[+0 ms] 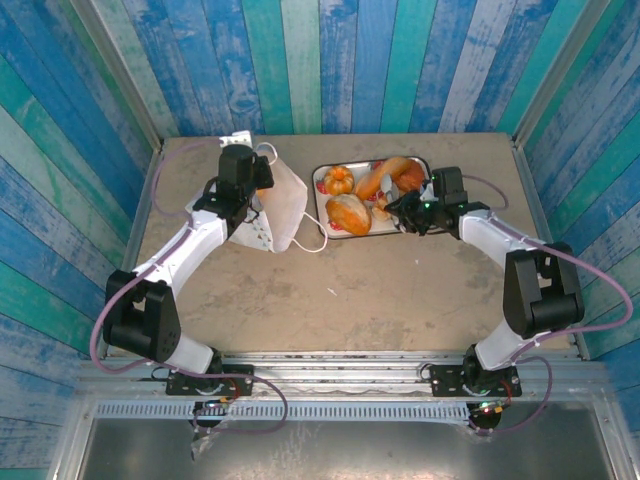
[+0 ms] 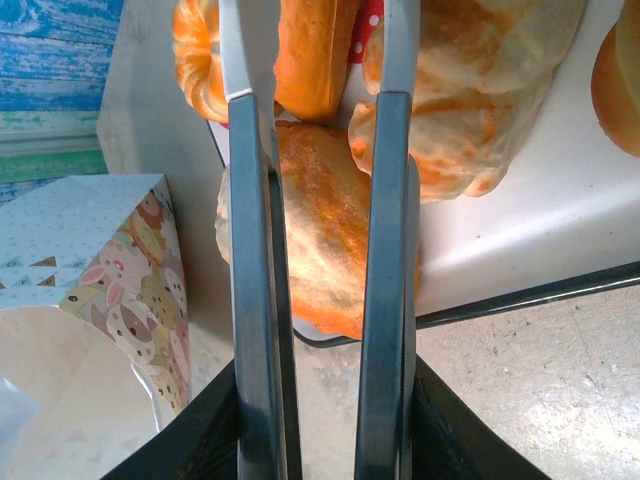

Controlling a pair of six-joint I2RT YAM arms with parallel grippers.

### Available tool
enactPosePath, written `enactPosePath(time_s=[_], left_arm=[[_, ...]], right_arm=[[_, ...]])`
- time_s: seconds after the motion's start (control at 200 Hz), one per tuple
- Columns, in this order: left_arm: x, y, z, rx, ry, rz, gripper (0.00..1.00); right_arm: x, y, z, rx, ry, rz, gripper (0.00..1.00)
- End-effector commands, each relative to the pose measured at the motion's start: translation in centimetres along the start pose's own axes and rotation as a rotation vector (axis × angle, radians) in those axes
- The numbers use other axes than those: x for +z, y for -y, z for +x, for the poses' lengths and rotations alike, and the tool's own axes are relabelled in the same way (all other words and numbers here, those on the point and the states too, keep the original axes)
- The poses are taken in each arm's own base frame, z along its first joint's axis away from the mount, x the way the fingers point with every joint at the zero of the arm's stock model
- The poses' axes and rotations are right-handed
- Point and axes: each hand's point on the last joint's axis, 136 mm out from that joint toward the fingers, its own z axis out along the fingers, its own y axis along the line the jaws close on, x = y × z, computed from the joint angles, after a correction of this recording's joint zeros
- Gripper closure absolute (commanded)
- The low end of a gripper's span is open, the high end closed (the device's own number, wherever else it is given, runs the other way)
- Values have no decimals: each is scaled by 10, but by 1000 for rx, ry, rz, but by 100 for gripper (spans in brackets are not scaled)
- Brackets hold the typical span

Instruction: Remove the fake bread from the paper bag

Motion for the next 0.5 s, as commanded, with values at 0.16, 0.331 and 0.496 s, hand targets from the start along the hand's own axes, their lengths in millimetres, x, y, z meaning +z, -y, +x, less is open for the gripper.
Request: enactPosePath(time_s=[0.16,0.331,0.496], left_arm=[[-15,4,-21,-24,59,28,100],[-16,4,-23,-25,63,30,100],[-19,4,-27,-26,74,29,99]], right_arm=[[-10,-20,-6,-42,17,-28,63],[-29,-34,-7,-85,48,-29,62],[-49,-44,-6,-115,76,-30,62]])
